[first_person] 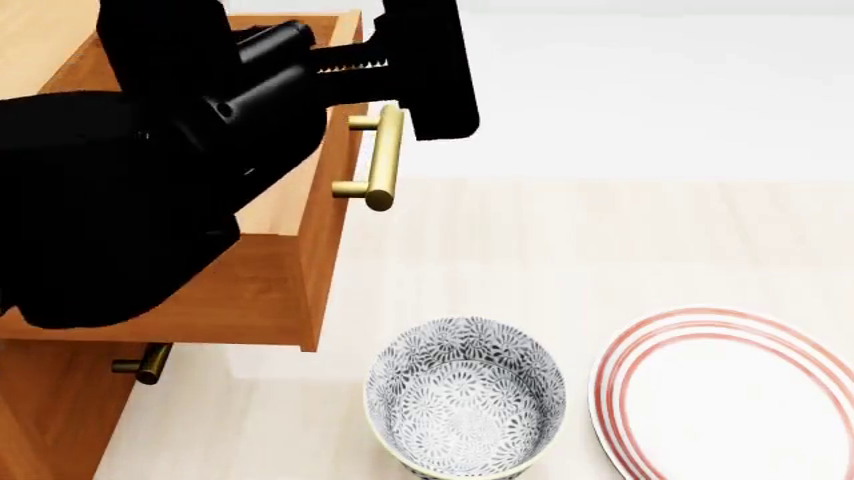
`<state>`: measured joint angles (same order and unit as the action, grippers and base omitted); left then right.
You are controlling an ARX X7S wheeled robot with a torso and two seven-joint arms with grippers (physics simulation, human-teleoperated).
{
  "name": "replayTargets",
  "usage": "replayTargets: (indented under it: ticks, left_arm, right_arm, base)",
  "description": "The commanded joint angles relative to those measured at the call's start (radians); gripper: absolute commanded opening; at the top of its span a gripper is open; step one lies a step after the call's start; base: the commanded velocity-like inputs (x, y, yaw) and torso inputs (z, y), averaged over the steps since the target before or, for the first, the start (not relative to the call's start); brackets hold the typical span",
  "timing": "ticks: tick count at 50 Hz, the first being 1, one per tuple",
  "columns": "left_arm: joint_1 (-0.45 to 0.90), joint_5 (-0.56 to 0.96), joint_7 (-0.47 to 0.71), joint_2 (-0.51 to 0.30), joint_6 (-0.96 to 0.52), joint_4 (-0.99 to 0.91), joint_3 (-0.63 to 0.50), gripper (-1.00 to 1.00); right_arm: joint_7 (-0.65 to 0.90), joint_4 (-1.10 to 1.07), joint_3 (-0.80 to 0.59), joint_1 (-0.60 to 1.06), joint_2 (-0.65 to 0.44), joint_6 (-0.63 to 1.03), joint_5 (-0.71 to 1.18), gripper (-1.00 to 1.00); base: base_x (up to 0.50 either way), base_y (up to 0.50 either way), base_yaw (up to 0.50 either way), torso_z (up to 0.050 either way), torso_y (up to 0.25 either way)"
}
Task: Open the top drawer of the cabinet.
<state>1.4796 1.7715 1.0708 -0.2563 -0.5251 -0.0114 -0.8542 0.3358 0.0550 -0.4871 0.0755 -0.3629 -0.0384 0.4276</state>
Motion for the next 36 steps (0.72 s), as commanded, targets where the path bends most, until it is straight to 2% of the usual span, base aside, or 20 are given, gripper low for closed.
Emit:
replayTargets:
  ticks: [1,16,24,28,36]
  left_arm:
    - [-0.063,-0.117,0.056,-0.08,0.006,-0.327,-0.01,1.0]
    - [-0.087,-0.282,0.153,-0.147,-0.05,-0.694,-0.071,1.0]
    - [-0.157,-0.568,0.186,-0.188,-0.138,-0.846,-0.199,1.0]
    - [-0.248,-0.71,0.147,-0.236,-0.106,-0.863,-0.248,1.0]
    - [-0.341,-0.993,0.122,-0.296,-0.087,-0.888,-0.378,1.0]
  right_arm:
    - [-0.018,-0.005,0.017,-0.002,0.016,0.004,-0.015,1.0]
    - [-0.018,-0.008,0.009,-0.004,0.014,0.006,-0.015,1.0]
    - [-0.02,-0.006,0.006,-0.003,0.014,0.003,-0.015,1.0]
    - [-0.023,0.002,0.005,-0.001,0.016,-0.001,-0.016,1.0]
    - [-0.03,0.014,0.006,0.003,0.02,-0.015,-0.013,1.0]
  base:
    - [0.0,0.0,0.0,0.0,0.0]
    - [0.0,0.0,0.0,0.0,0.0]
    - [0.0,0.0,0.0,0.0,0.0]
    - [0.0,0.0,0.0,0.0,0.0]
    - [0.0,0.0,0.0,0.0,0.0]
